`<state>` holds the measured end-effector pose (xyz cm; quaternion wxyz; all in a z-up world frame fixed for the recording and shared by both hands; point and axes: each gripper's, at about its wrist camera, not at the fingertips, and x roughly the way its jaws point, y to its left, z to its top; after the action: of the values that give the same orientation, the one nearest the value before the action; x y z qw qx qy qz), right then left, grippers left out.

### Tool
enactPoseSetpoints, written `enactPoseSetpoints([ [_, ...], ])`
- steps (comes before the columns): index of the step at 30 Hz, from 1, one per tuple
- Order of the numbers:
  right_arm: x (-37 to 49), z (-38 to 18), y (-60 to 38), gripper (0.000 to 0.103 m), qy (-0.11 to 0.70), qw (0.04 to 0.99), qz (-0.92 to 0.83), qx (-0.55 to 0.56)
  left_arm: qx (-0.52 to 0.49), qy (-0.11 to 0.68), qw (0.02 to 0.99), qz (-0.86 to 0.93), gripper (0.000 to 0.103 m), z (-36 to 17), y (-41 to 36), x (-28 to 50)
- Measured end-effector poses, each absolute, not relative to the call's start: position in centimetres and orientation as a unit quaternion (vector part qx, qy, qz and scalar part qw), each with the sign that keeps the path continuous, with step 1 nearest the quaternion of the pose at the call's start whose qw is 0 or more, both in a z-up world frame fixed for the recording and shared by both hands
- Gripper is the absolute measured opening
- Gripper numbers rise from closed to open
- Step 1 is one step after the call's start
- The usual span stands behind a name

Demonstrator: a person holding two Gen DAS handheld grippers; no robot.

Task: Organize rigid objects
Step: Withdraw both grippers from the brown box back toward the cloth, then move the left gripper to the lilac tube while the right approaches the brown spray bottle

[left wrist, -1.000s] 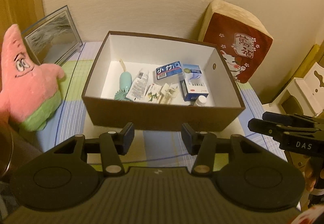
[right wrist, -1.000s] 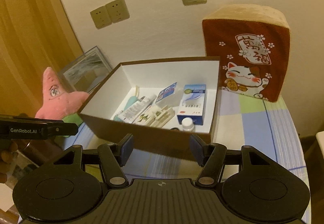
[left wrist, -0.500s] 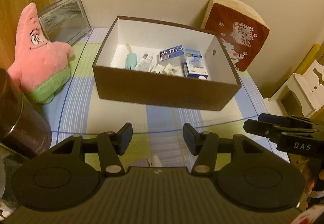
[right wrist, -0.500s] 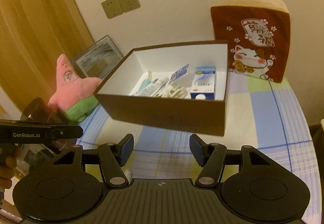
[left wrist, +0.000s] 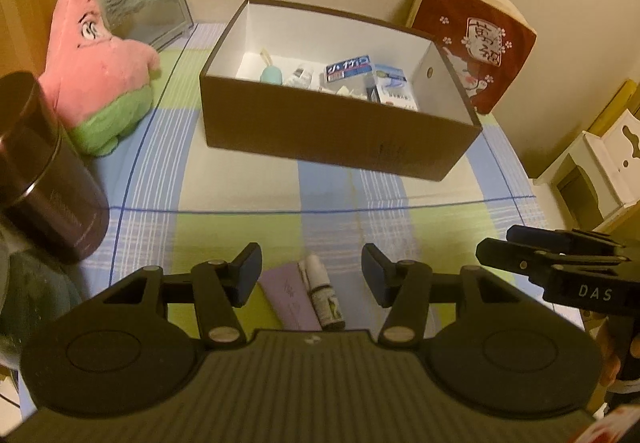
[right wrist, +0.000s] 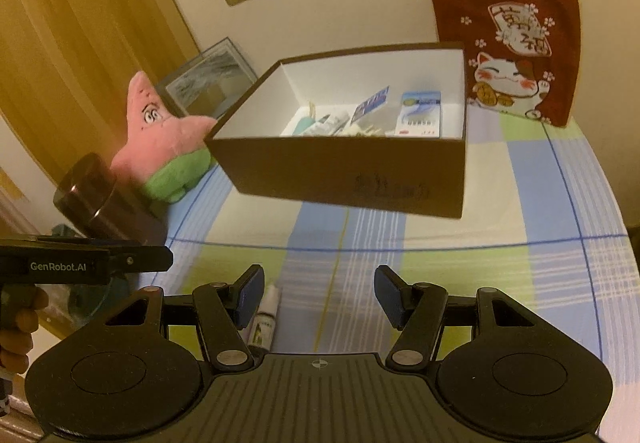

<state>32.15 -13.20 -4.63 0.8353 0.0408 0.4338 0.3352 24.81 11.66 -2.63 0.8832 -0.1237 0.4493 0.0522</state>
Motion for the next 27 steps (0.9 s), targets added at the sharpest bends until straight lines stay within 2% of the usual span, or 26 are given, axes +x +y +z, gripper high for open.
enactPoseSetpoints([
  [27, 29.5, -9.3, -13.1, 0.061, 0.49, 0.81, 0.32, 0.023, -0.113, 0.515, 0.848, 0.052, 0.052, -9.4, 9.3, 22.4],
])
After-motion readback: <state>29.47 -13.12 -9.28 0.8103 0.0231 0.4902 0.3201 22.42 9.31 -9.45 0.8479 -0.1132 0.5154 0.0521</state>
